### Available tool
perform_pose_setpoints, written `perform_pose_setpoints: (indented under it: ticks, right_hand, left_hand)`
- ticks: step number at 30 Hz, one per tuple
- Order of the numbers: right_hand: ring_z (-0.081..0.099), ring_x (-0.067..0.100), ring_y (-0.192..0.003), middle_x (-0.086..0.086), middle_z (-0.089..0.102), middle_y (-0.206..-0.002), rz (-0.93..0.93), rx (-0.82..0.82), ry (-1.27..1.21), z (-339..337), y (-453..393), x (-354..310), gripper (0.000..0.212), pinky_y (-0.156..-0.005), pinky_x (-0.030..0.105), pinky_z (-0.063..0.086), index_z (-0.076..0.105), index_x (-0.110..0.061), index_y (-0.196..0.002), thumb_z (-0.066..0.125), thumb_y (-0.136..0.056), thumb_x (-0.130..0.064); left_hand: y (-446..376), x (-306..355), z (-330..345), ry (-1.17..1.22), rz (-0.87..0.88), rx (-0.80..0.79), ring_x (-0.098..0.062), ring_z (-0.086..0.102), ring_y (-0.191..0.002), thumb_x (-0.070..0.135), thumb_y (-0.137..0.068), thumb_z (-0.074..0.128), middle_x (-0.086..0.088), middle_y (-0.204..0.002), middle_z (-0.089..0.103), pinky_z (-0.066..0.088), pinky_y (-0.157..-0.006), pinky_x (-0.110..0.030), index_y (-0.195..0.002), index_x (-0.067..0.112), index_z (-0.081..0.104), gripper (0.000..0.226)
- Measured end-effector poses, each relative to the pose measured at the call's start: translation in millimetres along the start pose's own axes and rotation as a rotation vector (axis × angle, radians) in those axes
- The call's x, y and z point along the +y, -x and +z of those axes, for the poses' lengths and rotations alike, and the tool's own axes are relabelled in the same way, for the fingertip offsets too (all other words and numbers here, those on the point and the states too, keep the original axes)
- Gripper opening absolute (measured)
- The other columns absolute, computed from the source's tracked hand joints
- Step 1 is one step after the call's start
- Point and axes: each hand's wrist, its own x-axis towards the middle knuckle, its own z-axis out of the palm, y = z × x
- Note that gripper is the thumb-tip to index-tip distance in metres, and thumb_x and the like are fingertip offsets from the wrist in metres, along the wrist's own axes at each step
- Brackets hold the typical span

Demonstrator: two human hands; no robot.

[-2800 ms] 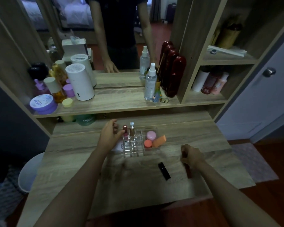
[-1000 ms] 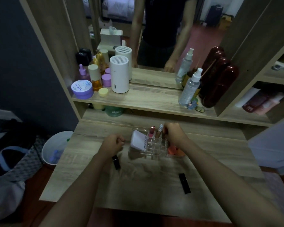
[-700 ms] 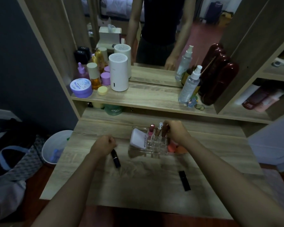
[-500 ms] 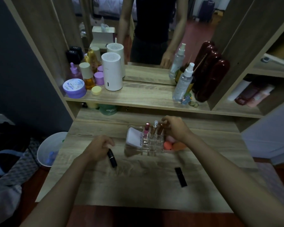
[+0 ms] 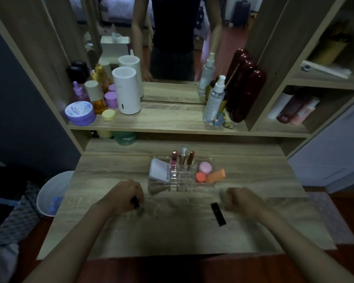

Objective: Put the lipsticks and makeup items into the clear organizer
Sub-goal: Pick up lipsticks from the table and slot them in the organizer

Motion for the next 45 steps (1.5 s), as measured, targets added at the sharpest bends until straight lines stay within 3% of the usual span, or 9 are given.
perform_pose_setpoints:
  ticks: [4,10,14,21,27,30,32,37,45]
  right_hand:
    - [0.055,0.027,-0.117,0.006,0.057,-0.128,-0.027,0.037,0.022,40.9,-3.4,0.9,0.057,-0.094,0.038,0.049,0.047,-0.025,-0.133,0.069,-0.08,-0.028]
    - [0.065,0.023,-0.083,0.001,0.066,-0.086,-0.165,0.119,-0.034,50.9,-2.6,0.3,0.017,-0.069,0.031,0.05,0.06,-0.015,-0.089,0.063,-0.073,-0.01]
    - [0.062,0.017,-0.077,0.007,0.07,-0.093,-0.185,0.126,-0.118,44.5,1.2,2.9,0.033,-0.071,0.031,0.052,0.062,-0.016,-0.105,0.064,-0.074,-0.004]
    - [0.061,0.025,-0.1,0.012,0.064,-0.113,-0.173,0.08,-0.219,35.0,12.0,-3.3,0.049,-0.087,0.037,0.05,0.054,-0.014,-0.125,0.057,-0.079,0.002]
    - [0.059,0.023,-0.069,0.019,0.063,-0.094,-0.165,0.019,-0.302,7.6,17.8,-18.7,0.047,-0.062,0.033,0.051,0.043,-0.016,-0.123,0.06,-0.082,0.0]
    - [0.057,0.018,-0.066,0.014,0.065,-0.091,-0.181,0.128,-0.364,-7.4,12.3,-33.9,0.038,-0.062,0.03,0.05,0.047,-0.015,-0.116,0.065,-0.084,-0.011]
    - [0.054,0.007,-0.064,-0.007,0.06,-0.078,-0.193,0.258,-0.422,-15.9,3.3,-47.3,0.025,-0.053,0.006,0.043,0.051,-0.018,-0.1,0.07,-0.082,-0.021]
    - [0.06,0.023,-0.079,0.003,0.063,-0.078,-0.218,0.435,-0.3,-28.2,-28.4,-80.3,0.007,-0.06,0.029,0.041,0.061,-0.014,-0.08,0.067,-0.08,-0.01]
    - [0.063,0.032,-0.094,0.012,0.07,-0.1,-0.282,0.454,-0.049,-17.4,-56.0,-104.8,0.011,-0.077,0.04,0.052,0.062,-0.013,-0.092,0.06,-0.082,-0.01]
  left_hand:
    - [-0.7,-0.1,2.6,-0.019,-0.032,-0.015,-0.014,0.056,-0.103,0.014,-0.075,0.063,0.005,-0.107,0.066,0.046,-0.085,-0.028,-0.092,0.028,0.071,0.023]
    - [-1.8,3.2,3.6,-0.033,-0.062,-0.034,-0.015,0.062,-0.092,0.022,-0.078,0.06,0.004,-0.104,0.065,0.049,-0.079,-0.03,-0.094,0.026,0.066,0.017]
    - [-3.9,10.7,4.4,0.052,-0.088,-0.067,-0.018,0.059,-0.097,0.023,-0.079,0.06,0.001,-0.109,0.063,0.05,-0.081,-0.033,-0.097,0.02,0.063,0.018]
    - [-11.6,35.4,-8.9,0.299,-0.002,0.045,-0.02,0.064,-0.091,0.015,-0.078,0.066,-0.004,-0.1,0.069,0.053,-0.078,-0.035,-0.101,0.012,0.065,0.023]
    - [-31.5,61.3,-25.5,0.453,-0.033,0.23,-0.023,0.061,-0.094,0.011,-0.079,0.068,-0.01,-0.103,0.066,0.053,-0.083,-0.037,-0.097,0.01,0.064,0.018]
    - [-44.6,72.7,-34.0,0.578,-0.128,0.391,-0.024,0.061,-0.092,0.008,-0.078,0.068,-0.012,-0.104,0.064,0.051,-0.078,-0.033,-0.099,0.009,0.064,0.022]
    - [-53.8,78.3,-38.4,0.603,-0.144,0.493,-0.024,0.06,-0.092,0.007,-0.078,0.067,-0.014,-0.103,0.066,0.047,-0.075,-0.028,-0.1,0.007,0.065,0.022]
    - [-70.5,86.2,-41.2,0.687,-0.182,0.616,-0.007,0.057,-0.079,0.004,-0.08,0.064,-0.011,-0.103,0.065,0.042,-0.063,-0.009,-0.103,0.004,0.062,0.023]
    - [-81.3,88.0,-35.4,0.72,-0.228,0.65,-0.032,0.067,-0.09,-0.004,-0.074,0.065,-0.021,-0.098,0.069,0.055,-0.084,-0.049,-0.098,-0.001,0.064,0.024]
